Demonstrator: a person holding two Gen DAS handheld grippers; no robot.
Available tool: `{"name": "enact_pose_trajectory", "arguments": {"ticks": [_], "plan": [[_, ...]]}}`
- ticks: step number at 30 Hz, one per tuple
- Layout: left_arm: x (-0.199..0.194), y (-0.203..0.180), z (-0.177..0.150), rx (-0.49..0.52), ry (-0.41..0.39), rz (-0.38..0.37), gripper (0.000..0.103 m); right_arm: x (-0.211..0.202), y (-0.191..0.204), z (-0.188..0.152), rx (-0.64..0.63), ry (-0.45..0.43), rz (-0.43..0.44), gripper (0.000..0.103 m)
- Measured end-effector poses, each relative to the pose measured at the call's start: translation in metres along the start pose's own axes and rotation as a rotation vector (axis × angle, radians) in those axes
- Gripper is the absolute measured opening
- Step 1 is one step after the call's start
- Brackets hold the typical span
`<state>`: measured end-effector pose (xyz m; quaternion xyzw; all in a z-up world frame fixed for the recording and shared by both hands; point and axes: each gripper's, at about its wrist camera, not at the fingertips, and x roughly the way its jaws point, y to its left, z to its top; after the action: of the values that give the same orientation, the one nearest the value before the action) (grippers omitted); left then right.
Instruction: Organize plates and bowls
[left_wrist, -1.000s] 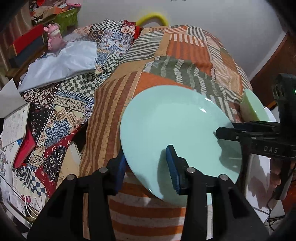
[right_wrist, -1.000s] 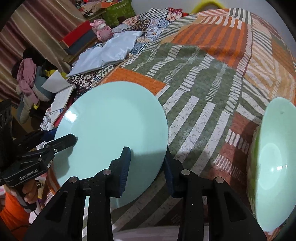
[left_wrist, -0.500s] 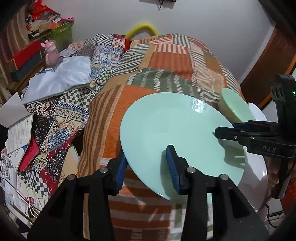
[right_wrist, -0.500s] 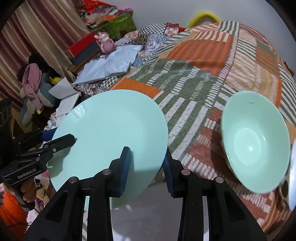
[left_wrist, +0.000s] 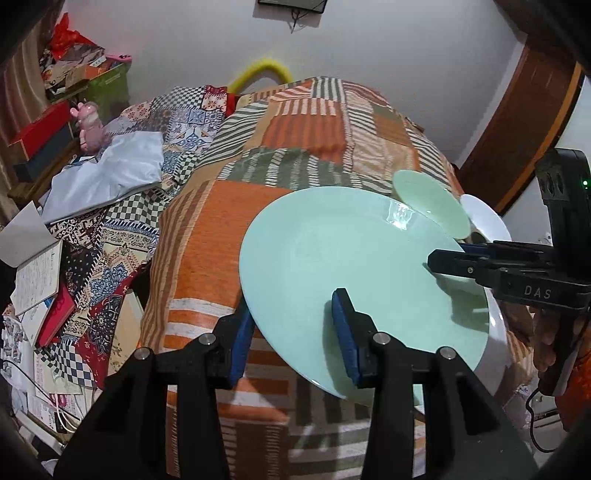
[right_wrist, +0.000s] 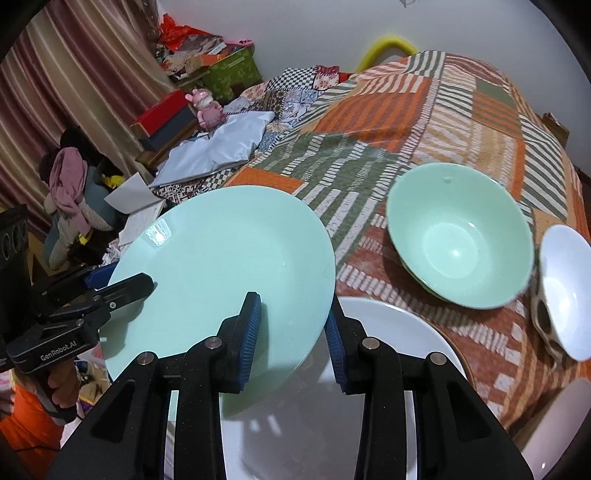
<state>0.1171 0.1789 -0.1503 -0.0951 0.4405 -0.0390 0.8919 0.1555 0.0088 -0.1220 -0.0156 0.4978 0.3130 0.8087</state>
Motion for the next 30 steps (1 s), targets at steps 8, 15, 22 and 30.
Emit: {"name": "enact_pose_trajectory", "arguments": {"ticks": [8,15,22,30], "plan": [[-0.017,-0.019,-0.007,0.025,-0.023,-0.023,0.042,-0.026,0.002,-0.015,-0.002,-0.034,-0.027,0.032],[-0.028,-0.035,-0.019,0.045,-0.03,-0.037,0.041,-0.037,-0.001,-0.031,0.02,-0.056,-0.028,0.032],[-0.017,-0.051,-0.035,0.049,0.001,-0.064,0.041,-0.042,-0.014,-0.056,0.065,-0.05,-0.04,0.032],[0.003,-0.066,-0.048,0.038,0.046,-0.09,0.041,-0.044,-0.031,-0.075,0.119,-0.051,-0.038,0.032]]}}
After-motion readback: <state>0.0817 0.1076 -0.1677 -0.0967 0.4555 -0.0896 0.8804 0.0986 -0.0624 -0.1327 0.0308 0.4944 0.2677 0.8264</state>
